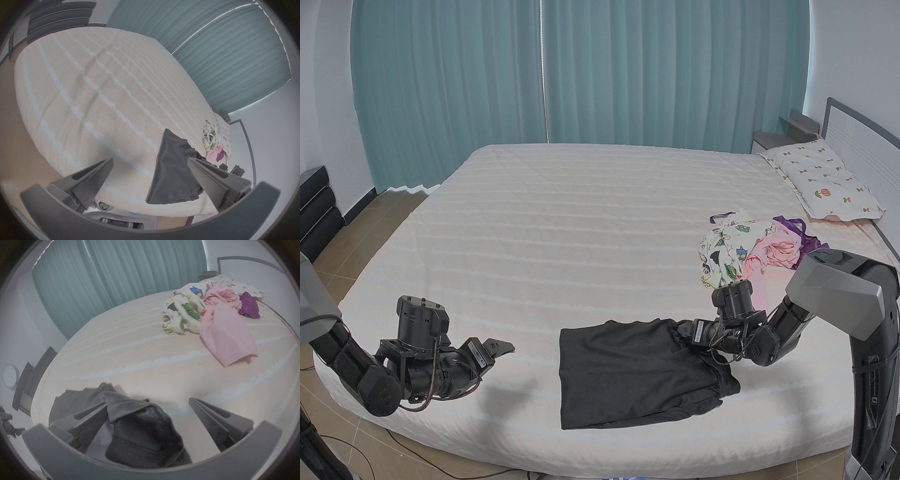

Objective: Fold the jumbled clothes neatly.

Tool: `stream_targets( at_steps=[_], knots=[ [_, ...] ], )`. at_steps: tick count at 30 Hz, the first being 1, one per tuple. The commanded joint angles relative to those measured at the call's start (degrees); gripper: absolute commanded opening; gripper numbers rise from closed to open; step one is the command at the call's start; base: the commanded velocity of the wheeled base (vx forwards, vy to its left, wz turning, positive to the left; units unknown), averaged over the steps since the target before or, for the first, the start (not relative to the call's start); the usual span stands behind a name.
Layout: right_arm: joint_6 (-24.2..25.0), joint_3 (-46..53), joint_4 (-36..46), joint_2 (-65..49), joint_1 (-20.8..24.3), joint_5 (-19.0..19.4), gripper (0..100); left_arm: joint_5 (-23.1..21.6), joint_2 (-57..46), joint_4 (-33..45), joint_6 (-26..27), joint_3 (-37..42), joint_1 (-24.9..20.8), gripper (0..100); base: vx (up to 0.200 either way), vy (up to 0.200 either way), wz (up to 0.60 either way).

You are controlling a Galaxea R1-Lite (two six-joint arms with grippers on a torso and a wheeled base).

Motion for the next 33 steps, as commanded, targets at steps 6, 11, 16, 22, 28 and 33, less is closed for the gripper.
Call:
stream_targets(
  at_steps=[6,11,16,22,28,33],
  knots=[
    [5.66,-3.5,0.26,1.1,-4.24,0.38,100,-0.01,0.51,-0.03,-0.11,0.01,-0.19,100,0.0,0.0,0.0],
    [9.44,-3.5,0.26,0.05,-5.82,1.09,100,-0.01,0.51,-0.03,-0.11,0.01,-0.19,100,0.0,0.0,0.0],
    [10.94,-0.25,0.35,-4.79,-6.52,3.46,100,-0.01,0.42,-0.03,-0.11,0.01,-0.19,100,0.0,0.0,0.0],
    [8.47,3.09,0.0,-7.25,-4.76,4.78,100,0.08,0.42,-0.03,0.06,-0.25,-0.19,100,0.0,0.0,0.0],
    [6.98,2.3,-0.18,-4.96,-1.42,6.54,100,0.08,0.24,-0.03,0.06,-0.17,-0.28,100,0.0,0.0,0.0],
    [5.22,-1.12,0.26,-0.74,0.07,6.01,100,0.08,0.33,-0.03,0.06,-0.08,-0.28,100,0.0,0.0,0.0]
  ],
)
